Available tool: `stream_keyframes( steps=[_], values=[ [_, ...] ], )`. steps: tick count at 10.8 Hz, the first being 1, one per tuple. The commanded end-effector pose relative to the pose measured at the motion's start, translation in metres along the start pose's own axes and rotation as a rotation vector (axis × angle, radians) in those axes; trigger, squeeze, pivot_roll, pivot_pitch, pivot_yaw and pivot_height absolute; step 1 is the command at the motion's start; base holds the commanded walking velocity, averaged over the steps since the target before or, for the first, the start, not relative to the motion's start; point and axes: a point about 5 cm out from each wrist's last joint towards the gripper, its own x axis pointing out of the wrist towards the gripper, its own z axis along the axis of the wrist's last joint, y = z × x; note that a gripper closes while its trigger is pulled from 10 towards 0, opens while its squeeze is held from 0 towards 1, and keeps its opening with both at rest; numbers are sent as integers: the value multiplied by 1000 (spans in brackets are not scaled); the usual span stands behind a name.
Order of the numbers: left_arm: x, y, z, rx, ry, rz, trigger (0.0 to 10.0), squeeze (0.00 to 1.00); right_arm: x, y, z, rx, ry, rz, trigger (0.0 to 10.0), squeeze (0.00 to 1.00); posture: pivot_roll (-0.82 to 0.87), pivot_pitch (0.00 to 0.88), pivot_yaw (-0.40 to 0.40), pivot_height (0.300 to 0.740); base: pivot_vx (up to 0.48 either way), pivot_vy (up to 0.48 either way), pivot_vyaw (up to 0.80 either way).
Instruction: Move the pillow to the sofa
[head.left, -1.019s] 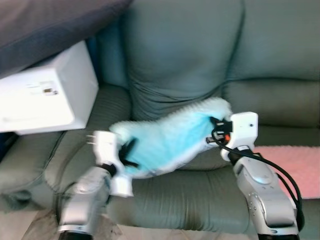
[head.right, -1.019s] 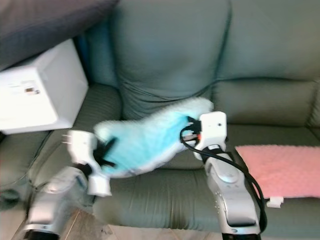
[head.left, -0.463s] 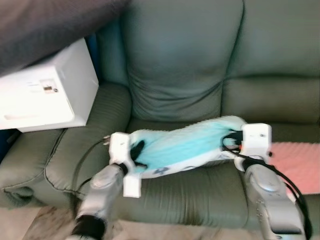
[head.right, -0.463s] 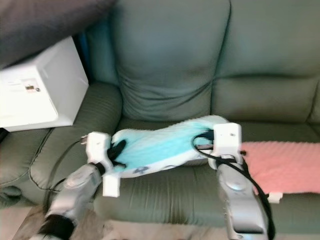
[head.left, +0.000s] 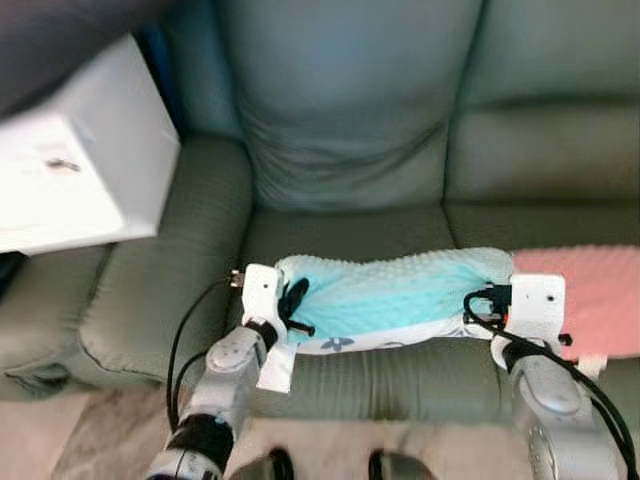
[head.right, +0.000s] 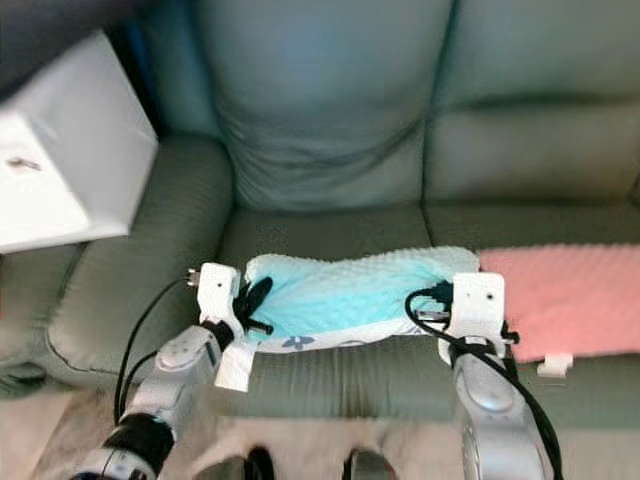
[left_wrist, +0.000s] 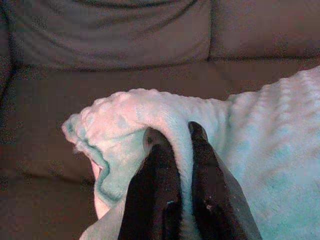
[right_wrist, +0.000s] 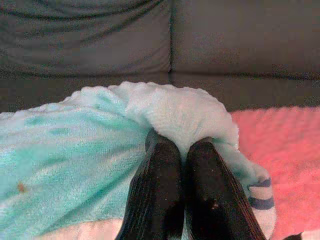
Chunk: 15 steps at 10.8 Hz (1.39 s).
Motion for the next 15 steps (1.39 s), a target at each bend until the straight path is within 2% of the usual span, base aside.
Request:
stream_keyframes(
  steps=[1, 2, 4, 6, 7, 8, 9, 11, 13, 14, 15],
  values=[
    [-2, 10, -2, -21, -4, 50, 10000, 0, 2, -1, 0, 17, -12, 12, 10000, 0, -235, 348, 105, 740, 0, 0, 0],
    [1, 12, 7, -14, -49, 52, 10000, 0, 4, -1, 2, 16, -19, 37, 10000, 0, -231, 372, 102, 740, 0, 0, 0],
    [21, 15, 40, 5, -115, 74, 10000, 0, 24, 5, 6, 26, -26, 78, 10000, 0, -228, 409, 96, 740, 0, 0, 0],
    [37, 16, 77, -66, -216, 91, 10000, 0, 46, 12, 24, 4, -127, 103, 10000, 0, -252, 451, 99, 740, 0, 0, 0],
    [41, 16, 88, -116, -247, 84, 10000, 0, 52, 12, 32, 14, -171, 95, 10000, 0, -252, 460, 99, 740, 0, 0, 0],
    [44, 16, 100, -115, -279, 98, 10000, 0, 59, 10, 36, 20, -194, 76, 10000, 0, -250, 466, 102, 740, 0, 0, 0],
    [47, 13, 109, -126, -302, 110, 10000, 0, 67, 10, 38, 43, -223, 82, 10000, 0, -248, 475, 99, 740, 0, 0, 0],
    [47, 14, 109, -133, -320, 148, 10000, 0, 71, 16, 37, 57, -256, 101, 10000, 0, -247, 485, 93, 740, 0, 0, 0],
    [47, 14, 111, -103, -329, 185, 10000, 0, 73, 19, 35, 66, -281, 101, 10000, 0, -242, 495, 92, 740, 0, 0, 0],
    [48, 13, 112, -104, -333, 191, 10000, 671, 74, 22, 34, 76, -291, 106, 10000, 0, -237, 502, 94, 740, 0, 0, 0],
    [48, 11, 113, -111, -337, 188, 10000, 1000, 73, 26, 32, 84, -300, 111, 10000, 1000, -234, 503, 91, 740, 0, 0, 0]
  ],
)
